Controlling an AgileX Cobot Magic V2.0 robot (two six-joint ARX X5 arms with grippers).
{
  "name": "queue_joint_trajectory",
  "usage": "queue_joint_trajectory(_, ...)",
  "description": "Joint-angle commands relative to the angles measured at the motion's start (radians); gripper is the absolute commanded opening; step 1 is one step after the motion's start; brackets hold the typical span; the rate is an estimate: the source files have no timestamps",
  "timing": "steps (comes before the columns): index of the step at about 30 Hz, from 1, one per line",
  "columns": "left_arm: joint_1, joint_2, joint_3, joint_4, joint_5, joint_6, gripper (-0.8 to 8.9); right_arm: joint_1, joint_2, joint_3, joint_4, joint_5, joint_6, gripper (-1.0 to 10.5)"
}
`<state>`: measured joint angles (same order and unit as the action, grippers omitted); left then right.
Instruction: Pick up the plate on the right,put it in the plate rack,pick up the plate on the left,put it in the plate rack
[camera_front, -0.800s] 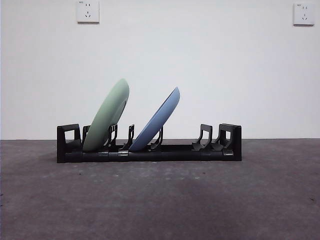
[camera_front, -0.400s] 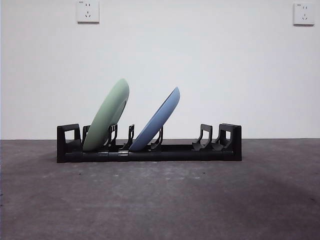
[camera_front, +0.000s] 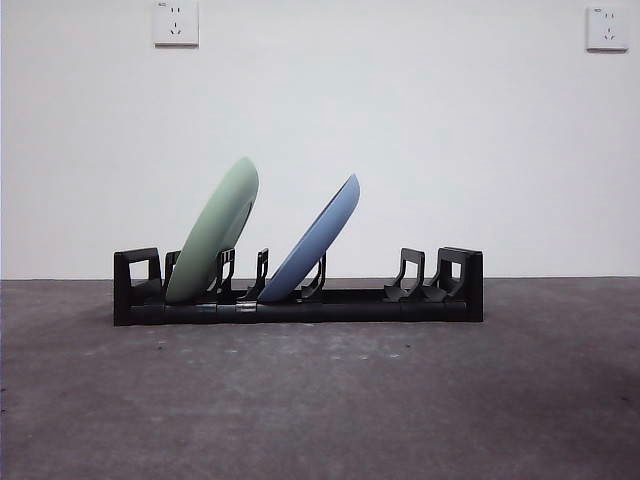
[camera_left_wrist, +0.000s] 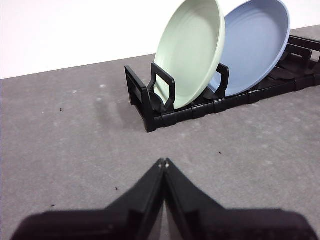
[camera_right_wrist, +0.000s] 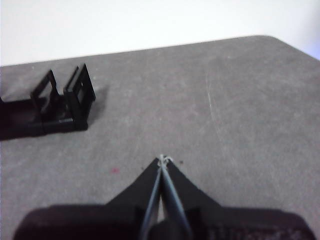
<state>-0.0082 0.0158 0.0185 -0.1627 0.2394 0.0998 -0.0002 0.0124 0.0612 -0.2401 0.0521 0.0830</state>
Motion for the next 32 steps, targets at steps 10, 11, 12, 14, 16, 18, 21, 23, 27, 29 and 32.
queue_joint_trajectory(10, 0.003, 0.007, -0.010, 0.007, 0.003, -0.010, -0.04, 0.000, -0.005, -0.027, 0.005, -0.024, 0.003, 0.0)
queue_joint_trajectory(11, 0.003, 0.007, -0.010, 0.007, 0.003, -0.009, -0.04, 0.000, -0.005, -0.027, 0.005, -0.025, 0.003, 0.0)
queue_joint_trajectory(12, 0.003, 0.007, -0.010, 0.007, 0.003, -0.010, -0.04, 0.000, -0.005, -0.027, 0.005, -0.025, 0.003, 0.0)
queue_joint_trajectory(14, 0.003, 0.007, -0.010, 0.007, 0.003, -0.010, -0.04, 0.000, -0.004, -0.027, 0.005, -0.025, 0.003, 0.0)
queue_joint_trajectory(16, 0.003, 0.007, -0.010, 0.007, 0.003, -0.009, -0.04, 0.000, -0.003, -0.027, 0.003, -0.025, 0.003, 0.0)
queue_joint_trajectory(18, 0.003, 0.007, -0.010, 0.007, 0.003, -0.010, -0.04, 0.000, -0.003, -0.027, 0.003, -0.025, 0.003, 0.0)
queue_joint_trajectory(21, 0.003, 0.007, -0.010, 0.007, 0.003, -0.010, -0.04, 0.000, -0.003, -0.027, 0.003, -0.025, 0.003, 0.0)
queue_joint_trajectory(23, 0.003, 0.007, -0.010, 0.007, 0.003, -0.010, -0.04, 0.000, -0.003, -0.027, 0.003, -0.025, 0.003, 0.0)
queue_joint_trajectory(27, 0.003, 0.007, -0.010, 0.007, 0.003, -0.009, -0.04, 0.000, -0.003, -0.027, 0.003, -0.025, 0.003, 0.0)
queue_joint_trajectory(29, 0.003, 0.007, -0.010, 0.007, 0.003, -0.009, -0.04, 0.000, -0.003, -0.027, 0.003, -0.025, 0.003, 0.0)
queue_joint_trajectory(32, 0.003, 0.007, -0.010, 0.007, 0.003, -0.010, -0.04, 0.000, -0.003, -0.027, 0.003, -0.025, 0.003, 0.0)
